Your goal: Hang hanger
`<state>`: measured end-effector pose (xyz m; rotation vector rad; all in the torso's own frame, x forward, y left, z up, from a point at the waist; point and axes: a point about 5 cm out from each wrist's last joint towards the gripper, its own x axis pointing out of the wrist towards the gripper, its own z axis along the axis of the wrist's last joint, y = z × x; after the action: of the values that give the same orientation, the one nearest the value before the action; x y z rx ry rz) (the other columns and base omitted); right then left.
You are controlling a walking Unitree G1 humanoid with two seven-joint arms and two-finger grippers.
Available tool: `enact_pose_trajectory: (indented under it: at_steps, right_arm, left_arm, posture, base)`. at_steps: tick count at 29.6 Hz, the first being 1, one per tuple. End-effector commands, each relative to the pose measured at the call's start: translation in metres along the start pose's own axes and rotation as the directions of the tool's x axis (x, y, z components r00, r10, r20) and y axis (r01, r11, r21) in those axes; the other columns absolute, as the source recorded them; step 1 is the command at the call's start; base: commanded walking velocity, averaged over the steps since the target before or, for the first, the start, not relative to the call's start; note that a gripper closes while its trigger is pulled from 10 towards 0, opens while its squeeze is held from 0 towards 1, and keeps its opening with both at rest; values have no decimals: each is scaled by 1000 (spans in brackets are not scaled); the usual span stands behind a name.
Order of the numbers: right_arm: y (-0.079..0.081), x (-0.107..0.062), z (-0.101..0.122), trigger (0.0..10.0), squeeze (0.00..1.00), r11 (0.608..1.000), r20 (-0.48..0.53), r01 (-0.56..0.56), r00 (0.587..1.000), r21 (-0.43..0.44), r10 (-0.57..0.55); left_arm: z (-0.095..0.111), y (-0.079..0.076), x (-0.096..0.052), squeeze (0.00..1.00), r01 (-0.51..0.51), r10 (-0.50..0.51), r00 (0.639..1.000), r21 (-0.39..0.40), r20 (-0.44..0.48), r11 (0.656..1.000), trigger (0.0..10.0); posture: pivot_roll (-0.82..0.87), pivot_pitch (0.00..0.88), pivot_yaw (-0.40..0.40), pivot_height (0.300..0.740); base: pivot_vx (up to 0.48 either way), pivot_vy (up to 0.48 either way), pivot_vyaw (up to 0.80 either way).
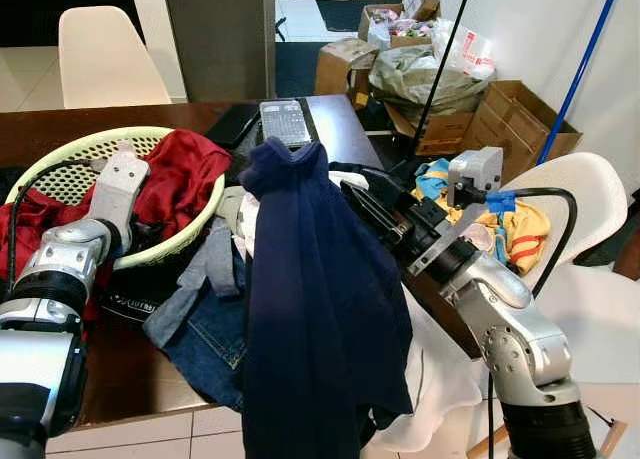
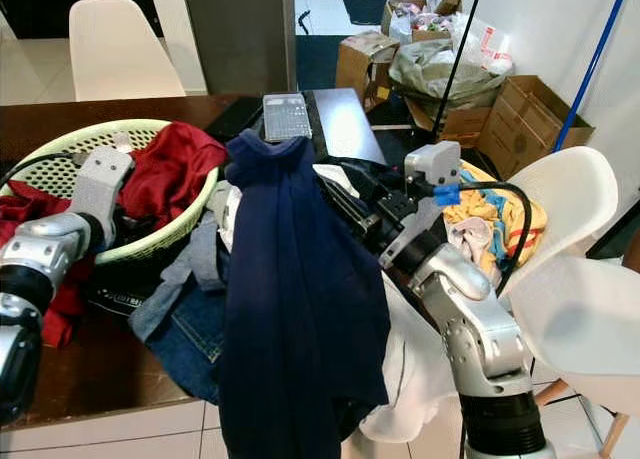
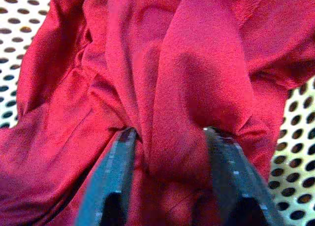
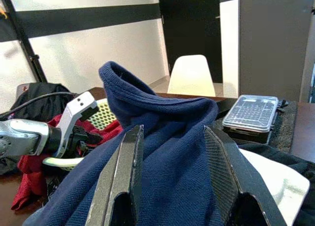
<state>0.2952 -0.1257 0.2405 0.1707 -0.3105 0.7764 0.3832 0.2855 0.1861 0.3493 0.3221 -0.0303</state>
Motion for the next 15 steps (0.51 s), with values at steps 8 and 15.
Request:
enact_pose_trajectory:
  at_steps: [8,15]
  right_arm:
    - [4,0,5,10000,0,1000,5,-26,1000,9,26]
    - [-4,2,8,10000,0,1000,35,24,999,3,-24]
  left_arm:
    - [-5,5,-1,0,-31,31,999,-49,-10,998,0]
    - [7,19,-5,0,-113,116,992,-69,45,991,0]
  posture:
    - [43,158,-26,740]
    - [48,153,-28,740]
  base:
    - [0,0,0]
    - [0,0,0]
